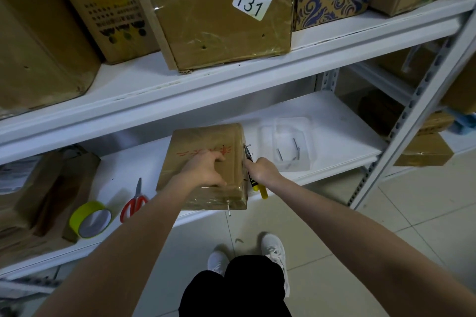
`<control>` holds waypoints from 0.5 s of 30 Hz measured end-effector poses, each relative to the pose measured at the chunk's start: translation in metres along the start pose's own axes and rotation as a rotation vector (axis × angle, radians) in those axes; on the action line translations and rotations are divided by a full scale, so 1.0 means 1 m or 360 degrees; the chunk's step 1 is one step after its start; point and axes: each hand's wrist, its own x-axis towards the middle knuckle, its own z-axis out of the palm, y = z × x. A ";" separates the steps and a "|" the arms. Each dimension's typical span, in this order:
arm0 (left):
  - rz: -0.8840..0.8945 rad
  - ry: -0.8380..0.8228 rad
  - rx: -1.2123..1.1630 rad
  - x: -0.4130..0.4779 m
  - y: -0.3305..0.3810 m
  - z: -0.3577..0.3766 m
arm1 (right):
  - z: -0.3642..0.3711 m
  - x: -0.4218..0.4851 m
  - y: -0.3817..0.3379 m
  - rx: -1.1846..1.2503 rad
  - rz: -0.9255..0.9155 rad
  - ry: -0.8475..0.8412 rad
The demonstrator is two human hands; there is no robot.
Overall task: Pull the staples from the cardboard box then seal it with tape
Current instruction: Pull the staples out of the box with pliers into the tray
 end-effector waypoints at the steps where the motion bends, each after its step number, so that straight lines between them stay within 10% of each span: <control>1: -0.0009 0.0002 -0.0009 0.000 0.001 0.001 | 0.000 0.001 0.000 0.0021 0.0004 0.0003; 10: -0.0061 0.0001 -0.0033 0.000 0.006 0.002 | -0.018 -0.001 0.000 0.1310 0.0397 -0.0478; 15: -0.0077 0.0004 -0.0086 0.000 0.005 0.005 | -0.014 0.001 -0.005 0.0800 0.0265 -0.0219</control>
